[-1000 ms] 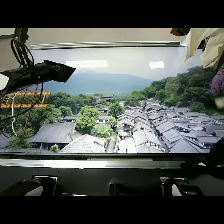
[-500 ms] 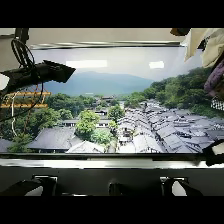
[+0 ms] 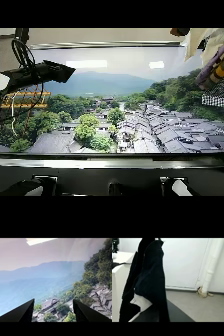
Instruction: Fold the clothes and pants, and hang the long-sleeved shirts on hangers.
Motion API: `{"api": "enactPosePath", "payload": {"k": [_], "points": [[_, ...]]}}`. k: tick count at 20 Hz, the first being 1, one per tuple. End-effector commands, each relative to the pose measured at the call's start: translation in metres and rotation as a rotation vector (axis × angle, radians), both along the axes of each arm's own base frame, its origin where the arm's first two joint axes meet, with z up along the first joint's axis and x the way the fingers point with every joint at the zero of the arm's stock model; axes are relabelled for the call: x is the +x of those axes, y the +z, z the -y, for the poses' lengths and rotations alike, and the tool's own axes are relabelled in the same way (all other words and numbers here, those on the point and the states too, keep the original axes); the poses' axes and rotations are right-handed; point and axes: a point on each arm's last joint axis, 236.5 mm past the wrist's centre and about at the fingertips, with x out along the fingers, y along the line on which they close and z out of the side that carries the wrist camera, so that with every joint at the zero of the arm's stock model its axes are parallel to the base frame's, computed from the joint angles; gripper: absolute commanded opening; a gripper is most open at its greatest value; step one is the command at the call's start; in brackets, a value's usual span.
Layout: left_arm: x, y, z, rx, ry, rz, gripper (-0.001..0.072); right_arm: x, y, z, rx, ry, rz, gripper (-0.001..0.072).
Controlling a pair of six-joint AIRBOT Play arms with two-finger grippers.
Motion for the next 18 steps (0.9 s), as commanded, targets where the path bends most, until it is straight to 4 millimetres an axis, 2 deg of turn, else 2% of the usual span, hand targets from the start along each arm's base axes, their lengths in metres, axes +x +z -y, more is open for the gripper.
{"api": "enactPosePath", "payload": {"k": [1, 5, 6, 7, 8, 9, 12, 14, 16, 17, 18], "points": [[-0.001, 0.001, 0.002, -0.001, -0.005, 0.001, 0.054, -0.004, -0.023, 0.012, 0.091, -0.002, 0.016, 0.0042], [-0.003, 0.002, 0.005, -0.001, -0.011, 0.003, 0.054, -0.003, -0.043, 0.005, 0.186, 0.019, 0.033, 0.005], [-0.003, 0.002, 0.005, -0.001, -0.011, 0.003, 0.0541, -0.006, -0.045, 0.002, 0.201, 0.02, 0.045, 0.0098], [-0.003, 0.002, 0.005, -0.001, -0.011, 0.003, 0.0541, -0.01, -0.044, -0.003, 0.204, 0.021, 0.058, 0.0313], [-0.003, 0.002, 0.005, -0.001, -0.011, 0.003, 0.0541, -0.016, -0.039, -0.008, 0.192, 0.023, 0.07, 0.0593], [-0.003, 0.002, 0.005, -0.001, -0.01, 0.004, 0.0541, -0.022, -0.029, -0.015, 0.168, 0.03, 0.086, 0.0686], [-0.004, 0.007, 0.004, -0.015, -0.002, 0.005, 0.0542, -0.043, 0.018, -0.047, 0.017, 0.091, 0.151, 0.0681], [-0.005, 0.015, 0.0, -0.056, 0.028, -0.004, 0.0542, -0.044, 0.066, -0.082, -0.15, 0.229, 0.231, 0.068], [-0.007, 0.025, -0.006, -0.097, 0.061, -0.007, 0.0542, -0.015, 0.111, -0.126, -0.294, 0.501, 0.378, 0.0665], [-0.008, 0.03, -0.009, -0.115, 0.076, -0.007, 0.0542, 0.011, 0.123, -0.145, -0.292, 0.678, 0.517, 0.0663], [-0.008, 0.035, -0.013, -0.133, 0.094, -0.005, 0.0541, 0.046, 0.126, -0.161, -0.226, 0.878, 0.66, 0.0662]]}}
